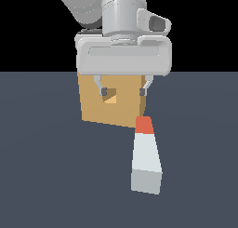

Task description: Insert the peg into the horizontal hole in a box.

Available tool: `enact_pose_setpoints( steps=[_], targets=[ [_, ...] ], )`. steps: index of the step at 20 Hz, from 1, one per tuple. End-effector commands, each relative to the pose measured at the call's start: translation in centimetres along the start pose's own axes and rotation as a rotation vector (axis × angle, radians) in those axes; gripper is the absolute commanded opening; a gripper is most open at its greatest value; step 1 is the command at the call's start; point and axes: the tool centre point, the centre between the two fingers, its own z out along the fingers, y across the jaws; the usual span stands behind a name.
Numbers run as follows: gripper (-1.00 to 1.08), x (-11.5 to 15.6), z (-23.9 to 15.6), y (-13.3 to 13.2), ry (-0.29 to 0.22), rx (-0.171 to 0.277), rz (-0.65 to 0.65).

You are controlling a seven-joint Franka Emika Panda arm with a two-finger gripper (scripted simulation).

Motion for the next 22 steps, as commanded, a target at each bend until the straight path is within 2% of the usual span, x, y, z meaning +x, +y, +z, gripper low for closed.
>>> enact_pose_setpoints(
  steps=[1, 12, 22],
  targets=[
    [1.00, -0.9, 1.1, 0.6, 0.004, 0.000, 0.022],
    [1.00, -5.3, 6.5, 3.9, 0.026, -0.003, 0.132],
    [1.00, -6.4, 7.7, 4.6, 0.032, -0.003, 0.157]
  ],
)
